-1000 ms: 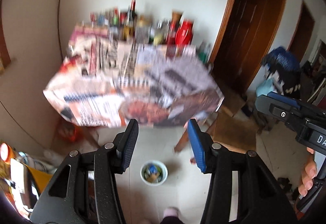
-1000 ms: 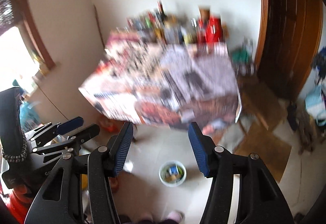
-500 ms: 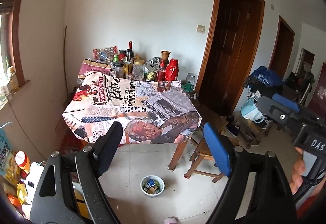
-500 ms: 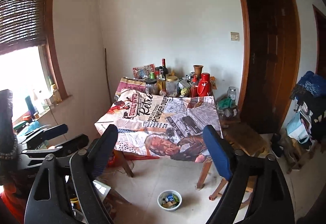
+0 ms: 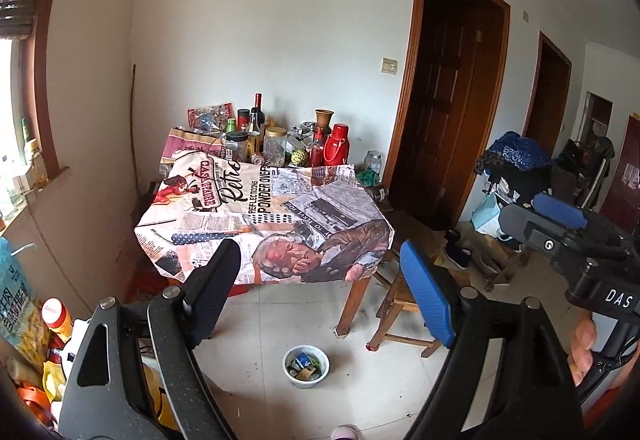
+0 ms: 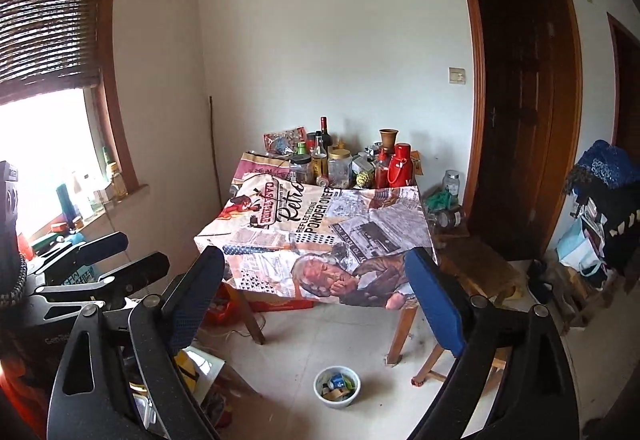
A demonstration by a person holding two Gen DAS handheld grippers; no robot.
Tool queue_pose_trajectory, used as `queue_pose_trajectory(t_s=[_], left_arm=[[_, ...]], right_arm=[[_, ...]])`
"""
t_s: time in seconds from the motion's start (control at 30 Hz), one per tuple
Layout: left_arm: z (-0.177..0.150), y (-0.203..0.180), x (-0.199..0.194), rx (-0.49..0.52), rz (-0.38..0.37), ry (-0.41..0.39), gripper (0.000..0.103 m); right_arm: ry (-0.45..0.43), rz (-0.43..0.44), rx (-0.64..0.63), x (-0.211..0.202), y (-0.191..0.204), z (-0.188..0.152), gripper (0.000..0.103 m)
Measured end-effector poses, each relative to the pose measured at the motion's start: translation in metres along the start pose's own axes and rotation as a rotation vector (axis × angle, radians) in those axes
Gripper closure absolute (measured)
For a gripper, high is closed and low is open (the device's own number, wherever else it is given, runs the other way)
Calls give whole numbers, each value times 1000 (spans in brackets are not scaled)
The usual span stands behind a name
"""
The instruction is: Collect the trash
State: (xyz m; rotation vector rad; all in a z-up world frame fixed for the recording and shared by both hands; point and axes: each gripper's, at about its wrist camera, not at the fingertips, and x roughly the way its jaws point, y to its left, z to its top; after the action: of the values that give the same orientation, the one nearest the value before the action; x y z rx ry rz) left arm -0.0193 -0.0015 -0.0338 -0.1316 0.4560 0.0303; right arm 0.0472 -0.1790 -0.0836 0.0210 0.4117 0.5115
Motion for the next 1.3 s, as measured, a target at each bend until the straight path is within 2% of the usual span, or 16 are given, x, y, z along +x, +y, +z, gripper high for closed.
queue_pose_trajectory(t_s=[1.07, 1.3], left_arm=[[4, 1, 18, 18, 13, 4, 21], [4, -6, 13, 31, 3, -22, 11]], right_arm=[[41, 14, 25, 3, -5, -4, 13], [51, 26, 33, 5, -9, -4, 13]])
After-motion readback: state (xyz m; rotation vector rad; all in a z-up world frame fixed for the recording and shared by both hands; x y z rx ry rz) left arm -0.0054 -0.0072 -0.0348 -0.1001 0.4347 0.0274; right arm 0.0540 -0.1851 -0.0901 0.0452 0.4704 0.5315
